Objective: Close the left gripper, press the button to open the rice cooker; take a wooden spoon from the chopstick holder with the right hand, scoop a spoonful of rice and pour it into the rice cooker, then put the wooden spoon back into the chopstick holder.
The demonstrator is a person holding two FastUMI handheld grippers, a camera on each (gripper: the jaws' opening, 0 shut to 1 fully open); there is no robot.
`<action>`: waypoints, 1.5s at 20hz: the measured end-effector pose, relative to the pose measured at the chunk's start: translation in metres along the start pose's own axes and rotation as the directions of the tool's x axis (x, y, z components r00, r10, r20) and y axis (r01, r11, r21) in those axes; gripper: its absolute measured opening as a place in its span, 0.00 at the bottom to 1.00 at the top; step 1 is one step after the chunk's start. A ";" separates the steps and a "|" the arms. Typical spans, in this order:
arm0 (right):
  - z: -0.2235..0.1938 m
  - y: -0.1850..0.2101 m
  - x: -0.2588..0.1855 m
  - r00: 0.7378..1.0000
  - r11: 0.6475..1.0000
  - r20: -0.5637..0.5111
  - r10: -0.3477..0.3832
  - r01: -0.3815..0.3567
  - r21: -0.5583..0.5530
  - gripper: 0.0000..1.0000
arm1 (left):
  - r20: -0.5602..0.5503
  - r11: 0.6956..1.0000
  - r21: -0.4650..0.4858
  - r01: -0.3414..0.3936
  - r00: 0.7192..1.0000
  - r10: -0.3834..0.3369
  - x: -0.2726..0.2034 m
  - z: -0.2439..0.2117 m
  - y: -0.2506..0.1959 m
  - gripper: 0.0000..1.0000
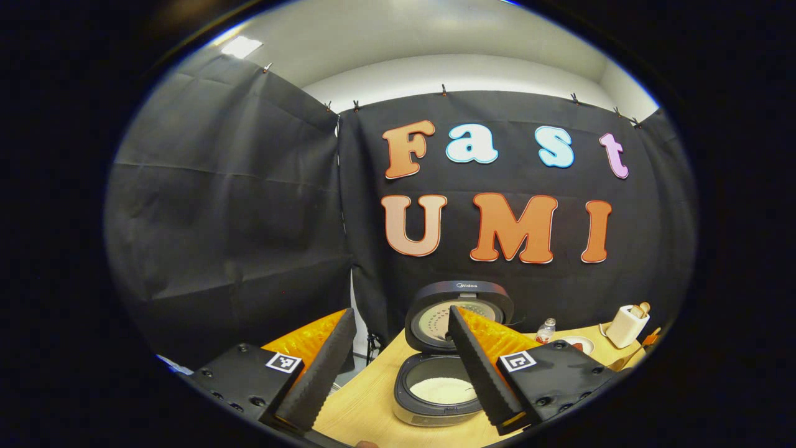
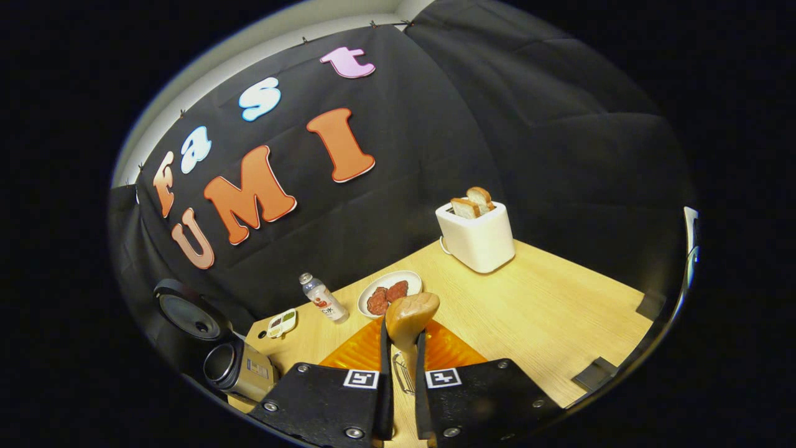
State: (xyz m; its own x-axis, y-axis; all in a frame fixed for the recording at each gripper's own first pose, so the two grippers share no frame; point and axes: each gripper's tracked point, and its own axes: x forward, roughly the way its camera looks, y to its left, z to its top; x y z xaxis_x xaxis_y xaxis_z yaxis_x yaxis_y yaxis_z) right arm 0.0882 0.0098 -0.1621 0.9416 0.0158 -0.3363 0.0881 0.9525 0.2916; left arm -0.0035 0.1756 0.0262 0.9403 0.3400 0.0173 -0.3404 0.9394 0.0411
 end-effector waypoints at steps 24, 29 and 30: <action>-0.127 0.144 -0.045 0.997 0.879 -0.074 0.009 -0.043 -0.475 0.13 | -0.041 0.987 0.050 0.150 0.988 -0.148 0.055 -0.029 0.066 0.97; -0.160 0.133 -0.043 0.989 0.856 -0.136 -0.067 -0.013 -0.516 0.13 | -0.049 0.990 0.053 0.129 0.991 -0.126 0.057 -0.035 0.081 0.99; -0.166 0.130 -0.043 0.984 0.860 -0.161 -0.083 -0.011 -0.510 0.13 | -0.051 0.990 0.052 0.129 0.991 -0.126 0.057 -0.035 0.082 1.00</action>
State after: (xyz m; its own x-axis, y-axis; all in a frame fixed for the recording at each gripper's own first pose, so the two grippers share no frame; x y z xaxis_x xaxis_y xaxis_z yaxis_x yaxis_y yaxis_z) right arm 0.0047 0.1833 -0.2584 0.8666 -0.0145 -0.4989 -0.1001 0.9742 -0.2022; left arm 0.0219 0.2730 -0.0046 0.9745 0.2208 -0.0394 -0.2163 0.9717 0.0953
